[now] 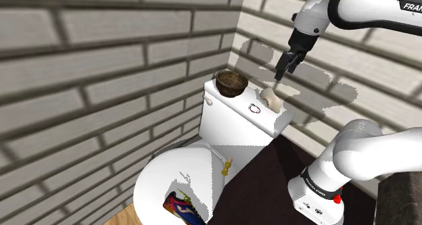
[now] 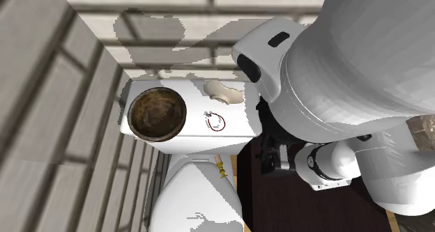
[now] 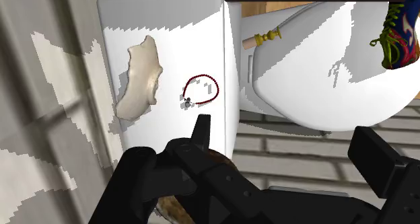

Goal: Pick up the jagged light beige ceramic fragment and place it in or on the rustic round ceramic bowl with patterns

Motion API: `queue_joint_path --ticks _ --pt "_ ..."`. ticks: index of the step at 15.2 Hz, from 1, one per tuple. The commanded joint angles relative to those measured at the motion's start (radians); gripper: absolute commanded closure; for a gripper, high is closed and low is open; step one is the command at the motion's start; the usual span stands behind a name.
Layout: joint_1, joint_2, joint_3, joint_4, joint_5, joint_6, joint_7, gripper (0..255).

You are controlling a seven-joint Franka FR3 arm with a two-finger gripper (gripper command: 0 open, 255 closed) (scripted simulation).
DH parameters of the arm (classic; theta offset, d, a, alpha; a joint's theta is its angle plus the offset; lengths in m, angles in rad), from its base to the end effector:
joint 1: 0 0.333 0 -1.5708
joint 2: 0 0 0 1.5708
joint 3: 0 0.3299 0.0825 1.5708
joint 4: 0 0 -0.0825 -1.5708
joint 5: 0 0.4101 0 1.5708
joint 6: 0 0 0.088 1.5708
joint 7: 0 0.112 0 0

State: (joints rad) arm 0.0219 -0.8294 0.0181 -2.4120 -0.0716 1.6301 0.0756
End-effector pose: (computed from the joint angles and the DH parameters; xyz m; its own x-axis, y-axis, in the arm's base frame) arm 0.3167 0.0066 0.5869 0.9979 -0.0364 0.0535 -0.0406 -0.9959 0.0810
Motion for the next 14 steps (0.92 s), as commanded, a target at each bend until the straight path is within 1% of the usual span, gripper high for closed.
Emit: queue_joint_path --ticks 1,7,14 --pt "0.0 0.0 0.0 0.0 0.0 0.0 0.0 0" --pt "-0.046 0.087 -0.162 -0.048 -0.012 0.122 -0.104 0" --pt "-0.079 0.259 -0.35 -0.052 0.011 0.262 -0.244 0"
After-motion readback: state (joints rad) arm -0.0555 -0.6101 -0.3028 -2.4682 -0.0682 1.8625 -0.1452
